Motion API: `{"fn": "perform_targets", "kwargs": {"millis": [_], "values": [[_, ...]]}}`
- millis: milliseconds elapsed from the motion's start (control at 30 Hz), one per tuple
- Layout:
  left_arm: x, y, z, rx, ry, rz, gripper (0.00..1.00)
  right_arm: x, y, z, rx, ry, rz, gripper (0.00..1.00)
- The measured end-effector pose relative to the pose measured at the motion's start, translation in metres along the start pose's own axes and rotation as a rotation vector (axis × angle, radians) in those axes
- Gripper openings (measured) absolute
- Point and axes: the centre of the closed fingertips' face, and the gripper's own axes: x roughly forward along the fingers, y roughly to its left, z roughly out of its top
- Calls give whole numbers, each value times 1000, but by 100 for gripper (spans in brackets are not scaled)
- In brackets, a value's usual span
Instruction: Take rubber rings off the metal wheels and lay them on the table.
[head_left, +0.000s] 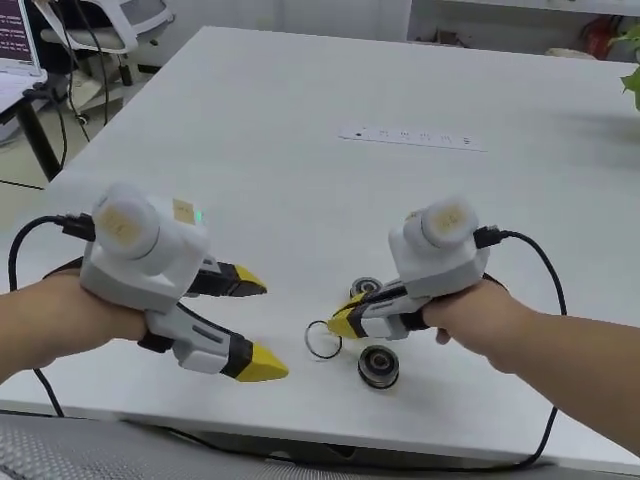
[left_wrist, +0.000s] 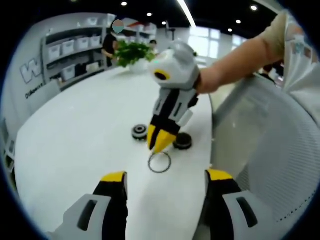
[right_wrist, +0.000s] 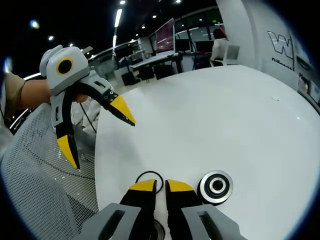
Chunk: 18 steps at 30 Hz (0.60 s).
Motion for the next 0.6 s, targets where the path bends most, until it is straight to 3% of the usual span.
{"fn": "perform_targets", "kwargs": {"millis": [333, 600], "values": [[1, -1, 3, 4, 0, -12, 64, -12, 1, 3, 19, -42, 16, 9], [6, -3, 12, 13, -7, -29, 64, -29, 5, 14, 28, -110, 44, 12]]}}
